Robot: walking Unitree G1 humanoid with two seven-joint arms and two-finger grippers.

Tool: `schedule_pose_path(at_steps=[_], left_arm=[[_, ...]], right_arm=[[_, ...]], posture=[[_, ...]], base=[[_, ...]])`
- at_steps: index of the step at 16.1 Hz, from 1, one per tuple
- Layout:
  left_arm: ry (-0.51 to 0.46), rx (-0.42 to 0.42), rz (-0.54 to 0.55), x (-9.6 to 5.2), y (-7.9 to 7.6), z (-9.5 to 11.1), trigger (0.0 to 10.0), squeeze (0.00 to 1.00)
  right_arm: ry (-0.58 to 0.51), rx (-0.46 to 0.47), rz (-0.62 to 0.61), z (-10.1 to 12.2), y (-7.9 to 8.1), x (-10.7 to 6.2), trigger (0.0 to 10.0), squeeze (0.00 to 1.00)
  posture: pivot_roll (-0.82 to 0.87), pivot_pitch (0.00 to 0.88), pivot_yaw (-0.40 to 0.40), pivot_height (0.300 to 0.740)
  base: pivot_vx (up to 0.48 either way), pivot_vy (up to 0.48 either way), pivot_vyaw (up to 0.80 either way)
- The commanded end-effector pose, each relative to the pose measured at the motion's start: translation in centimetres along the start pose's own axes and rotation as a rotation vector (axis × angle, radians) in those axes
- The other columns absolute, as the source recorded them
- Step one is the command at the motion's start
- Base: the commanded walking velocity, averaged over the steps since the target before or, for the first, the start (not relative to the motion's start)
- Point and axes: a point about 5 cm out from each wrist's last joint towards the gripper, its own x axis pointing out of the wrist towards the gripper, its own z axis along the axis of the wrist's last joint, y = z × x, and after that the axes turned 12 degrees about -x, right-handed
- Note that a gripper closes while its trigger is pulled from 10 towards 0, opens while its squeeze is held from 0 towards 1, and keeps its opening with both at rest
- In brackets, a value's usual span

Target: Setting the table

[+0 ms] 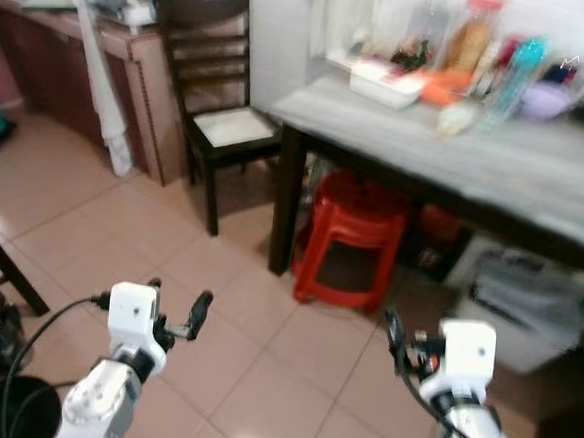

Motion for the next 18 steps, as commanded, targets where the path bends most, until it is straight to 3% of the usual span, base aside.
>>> schedule_pose_path(at_steps=[1, 5, 13, 18], left_arm=[[0.006, -0.002, -0.031, 0.1, -0.3, 0.0, 10.0, 0.0], [0.01, -0.018, -0.051, 0.4, -0.7, 0.0, 10.0, 0.0], [0.018, -0.033, -0.072, 0.6, -0.9, -0.3, 10.0, 0.0], [-0.023, -0.068, -0.097, 0.8, -1.3, 0.6, 10.0, 0.0]], right_arm=[[0.006, -0.03, -0.045, 0.2, -0.7, 0.6, 10.0, 0.0], [0.007, 0.036, -0.066, 0.1, -0.7, 0.5, 10.0, 0.0], [-0.018, 0.026, -0.032, 0.7, -0.6, 0.2, 10.0, 0.0], [-0.073, 0.022, -0.051, 1.9, -0.8, 0.2, 10.0, 0.0]], posture=[[0.04, 0.0, -0.018, 0.74], [0.04, 0.0, -0.008, 0.74], [0.03, 0.0, -0.013, 0.74], [0.03, 0.0, -0.019, 0.74]], base=[[0.0, 0.0, 0.0], [0.0, -0.158, 0.0], [0.0, -0.48, 0.0], [0.0, -0.096, -0.41]])
